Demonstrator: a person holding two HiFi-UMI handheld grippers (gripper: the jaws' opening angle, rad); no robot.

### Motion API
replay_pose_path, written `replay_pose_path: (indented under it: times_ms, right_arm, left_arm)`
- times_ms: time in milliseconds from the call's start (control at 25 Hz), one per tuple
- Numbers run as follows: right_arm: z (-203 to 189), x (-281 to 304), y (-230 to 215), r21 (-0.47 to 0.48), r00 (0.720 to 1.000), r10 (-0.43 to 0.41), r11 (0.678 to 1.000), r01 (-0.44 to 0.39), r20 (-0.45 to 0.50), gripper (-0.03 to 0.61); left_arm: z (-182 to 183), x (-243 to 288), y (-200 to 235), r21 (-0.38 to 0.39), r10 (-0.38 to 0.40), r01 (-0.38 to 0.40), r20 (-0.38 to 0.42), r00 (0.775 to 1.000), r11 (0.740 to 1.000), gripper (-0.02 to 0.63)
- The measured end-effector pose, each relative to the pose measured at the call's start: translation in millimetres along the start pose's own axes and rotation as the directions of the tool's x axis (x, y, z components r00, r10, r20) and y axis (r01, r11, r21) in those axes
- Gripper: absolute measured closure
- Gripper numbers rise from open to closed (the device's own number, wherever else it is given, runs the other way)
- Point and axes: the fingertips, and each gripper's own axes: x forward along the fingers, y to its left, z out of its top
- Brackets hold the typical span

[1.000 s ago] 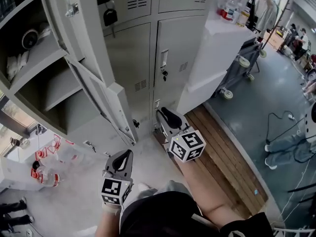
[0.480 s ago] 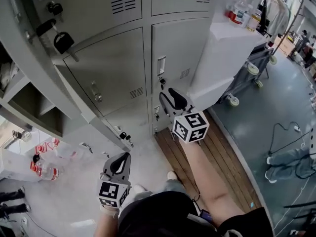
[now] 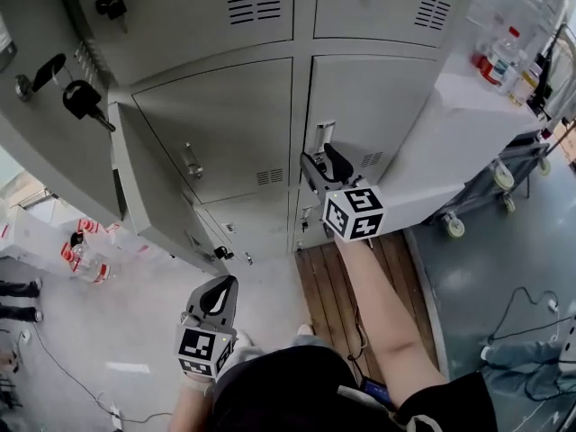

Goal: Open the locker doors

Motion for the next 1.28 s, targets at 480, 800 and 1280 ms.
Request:
replay_pose_path:
  times_ms: [480, 800, 1280]
  right_arm:
    - [1.1, 30.7, -3.5, -0.034, 0.995, 0.093, 0.995, -0.094, -0.022, 0.333]
    - [0.2, 19.8, -4.2, -0.049, 0.996, 0.083, 0.995, -0.084, -0.022, 0.350]
    - [-1.3, -36.4, -7.0, -0.060, 0.999, 0.020, 0.998, -0.021, -0.028, 0.433]
  left_arm:
    - [1.1, 4.5, -11.0, -0.060, 0.137, -0.137, 0.006, 0.990, 0.989, 0.594]
    - [-2.9, 4.7, -14.0, -0.069, 0.142, -0.141, 0.004, 0.990, 0.988, 0.594]
    - [1.0, 10.8, -33.2, -0.046, 0.069, -0.067, 0.033, 0.997, 0.997, 0.594]
